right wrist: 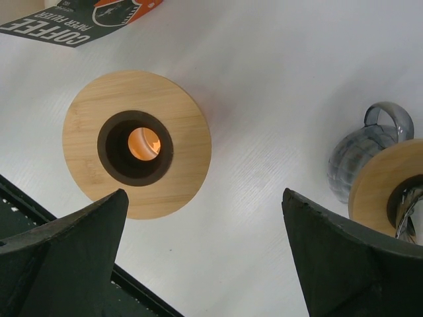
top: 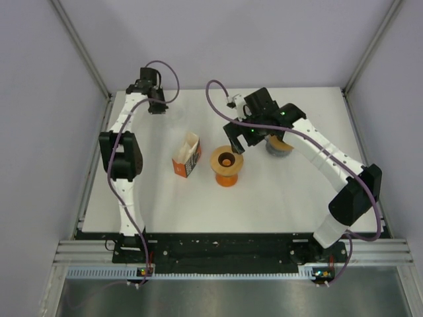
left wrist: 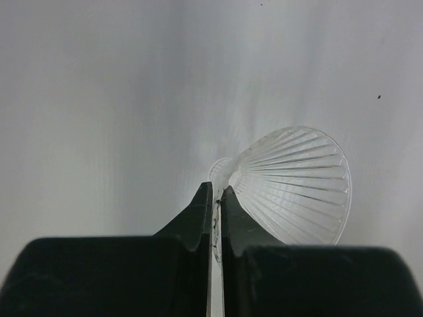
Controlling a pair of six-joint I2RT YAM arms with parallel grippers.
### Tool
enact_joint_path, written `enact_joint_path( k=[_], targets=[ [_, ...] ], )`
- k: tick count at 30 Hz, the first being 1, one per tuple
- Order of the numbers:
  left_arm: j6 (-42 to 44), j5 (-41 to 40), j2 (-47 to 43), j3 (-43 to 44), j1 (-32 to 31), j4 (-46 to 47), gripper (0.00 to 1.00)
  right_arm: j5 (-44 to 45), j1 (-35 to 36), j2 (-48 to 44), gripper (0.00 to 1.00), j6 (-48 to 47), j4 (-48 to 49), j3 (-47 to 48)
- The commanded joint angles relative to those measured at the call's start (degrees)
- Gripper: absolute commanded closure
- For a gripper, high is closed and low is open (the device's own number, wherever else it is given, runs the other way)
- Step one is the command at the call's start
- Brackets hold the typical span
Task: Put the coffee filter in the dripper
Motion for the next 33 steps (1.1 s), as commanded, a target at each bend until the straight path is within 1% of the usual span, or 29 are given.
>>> enact_joint_path(
  k=[1, 5, 8, 11, 15, 18, 21, 23, 24, 27, 33],
  targets=[
    [1.08, 6.19, -14.01, 2.39, 0.82, -0.8, 1.0, 1.72, -0.57, -4.43, 0.01, 0.79, 3.43, -0.12],
    [0.2, 13.48, -21.48, -2.09, 0.56, -1.24, 1.0, 2.07, -0.57, -6.1, 0.01, 1.93, 6.16, 0.23],
    [-0.42, 17.43, -25.79, -4.55, -0.75, -3.0, 1.0, 3.38, -0.57, -7.5, 0.01, 6.05, 6.52, 2.07],
    [-0.94, 19.47, -29.92, -7.8, -3.04, -3.88, 1.0, 3.04, -0.57, -10.05, 0.01, 8.87, 7.65, 3.57],
    [-0.07, 18.77, -33.44, -10.8, -8.48, -5.02, 1.0, 3.65, -0.57, -15.32, 0.02, 13.52, 13.62, 1.29],
    [0.46, 19.03, -34.07, -12.12, -12.18, -6.69, 1.0, 5.15, -0.48, -18.75, 0.07, 17.04, 18.98, -2.66],
    [-0.33, 20.26, -33.98, -13.61, -15.17, -7.4, 1.0, 5.15, -0.48, -20.43, 0.18, 19.68, 22.59, -6.0],
    [-1.03, 20.87, -33.8, -14.14, -16.84, -7.66, 1.0, 4.45, -0.39, -20.34, 0.23, 21.26, 24.18, -7.06],
    [-1.47, 21.31, -33.8, -14.4, -17.54, -7.57, 1.0, 4.44, -0.3, -20.34, 0.27, 22.31, 24.97, -7.59],
    [-2.09, 21.32, -33.37, -14.58, -19.82, -7.57, 1.0, 3.57, 0.13, -19.12, 0.3, 24.43, 27.08, -9.87],
    [-3.76, 24.21, -32.48, -15.02, -22.38, -7.57, 1.0, 4.88, 0.31, -15.42, 0.34, 24.43, 26.29, -11.46]
  ],
)
